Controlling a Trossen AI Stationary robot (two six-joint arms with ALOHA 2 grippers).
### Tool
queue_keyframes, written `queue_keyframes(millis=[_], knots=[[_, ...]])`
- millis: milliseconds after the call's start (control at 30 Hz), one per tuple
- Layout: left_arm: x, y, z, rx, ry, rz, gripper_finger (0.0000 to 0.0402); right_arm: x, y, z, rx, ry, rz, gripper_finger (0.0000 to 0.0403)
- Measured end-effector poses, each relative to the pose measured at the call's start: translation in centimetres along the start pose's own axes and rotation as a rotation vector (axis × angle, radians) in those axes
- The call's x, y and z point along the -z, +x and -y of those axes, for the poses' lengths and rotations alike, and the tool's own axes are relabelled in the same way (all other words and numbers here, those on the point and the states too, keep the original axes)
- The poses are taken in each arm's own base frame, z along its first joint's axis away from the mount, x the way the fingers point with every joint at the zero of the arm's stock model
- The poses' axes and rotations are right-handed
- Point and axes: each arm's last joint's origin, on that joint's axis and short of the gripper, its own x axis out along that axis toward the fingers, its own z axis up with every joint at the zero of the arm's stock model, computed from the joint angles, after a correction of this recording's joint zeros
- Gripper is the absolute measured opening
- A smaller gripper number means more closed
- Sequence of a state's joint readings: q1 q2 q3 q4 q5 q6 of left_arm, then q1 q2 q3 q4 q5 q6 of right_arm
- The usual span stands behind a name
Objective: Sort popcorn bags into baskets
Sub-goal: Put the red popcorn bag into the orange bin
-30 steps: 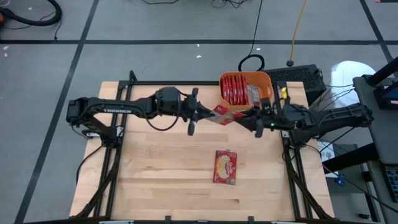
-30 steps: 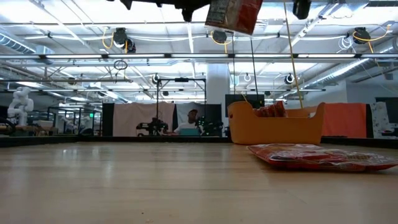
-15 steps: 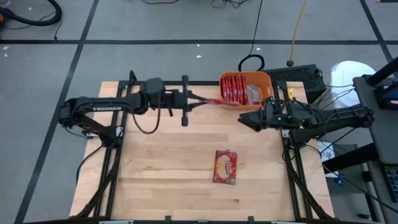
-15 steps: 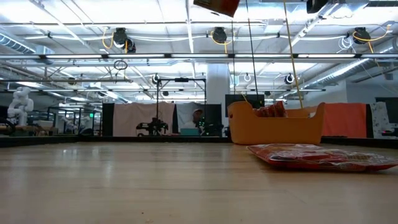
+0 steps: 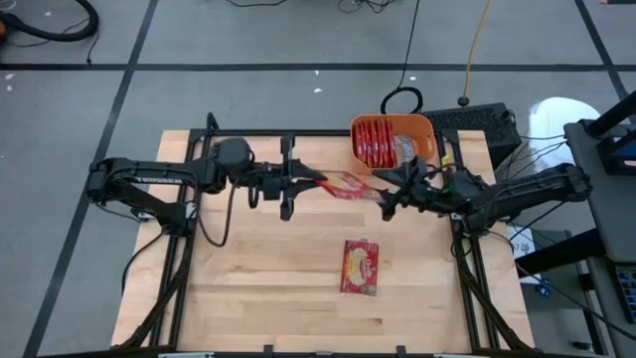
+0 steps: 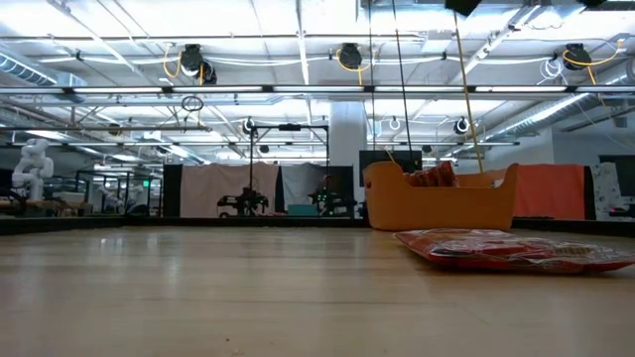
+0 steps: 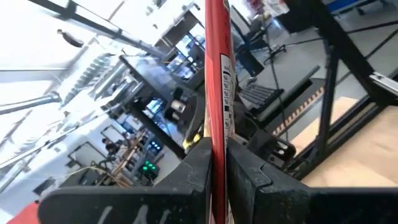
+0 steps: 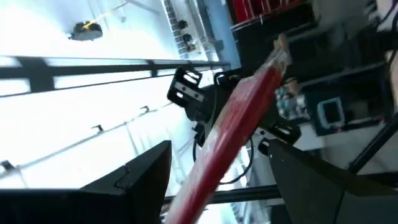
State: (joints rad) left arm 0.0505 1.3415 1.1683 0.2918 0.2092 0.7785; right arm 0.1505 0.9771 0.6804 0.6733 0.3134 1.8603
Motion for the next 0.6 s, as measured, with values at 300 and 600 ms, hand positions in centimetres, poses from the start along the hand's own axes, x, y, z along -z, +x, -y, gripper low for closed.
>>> queue_keyframes(millis=[300,600], knots=[[-0.2,0.1,0.6,0.046,0.005,0.008,0.0019,0.2,2.1,2.8,0.014,0.178,-0.111,0.0261],[1.0,-0.2,0.8,0.151,0.005,-0.028,0.003,0.4,2.9,3.2,-0.068,0.314,-0.222,0.0261]])
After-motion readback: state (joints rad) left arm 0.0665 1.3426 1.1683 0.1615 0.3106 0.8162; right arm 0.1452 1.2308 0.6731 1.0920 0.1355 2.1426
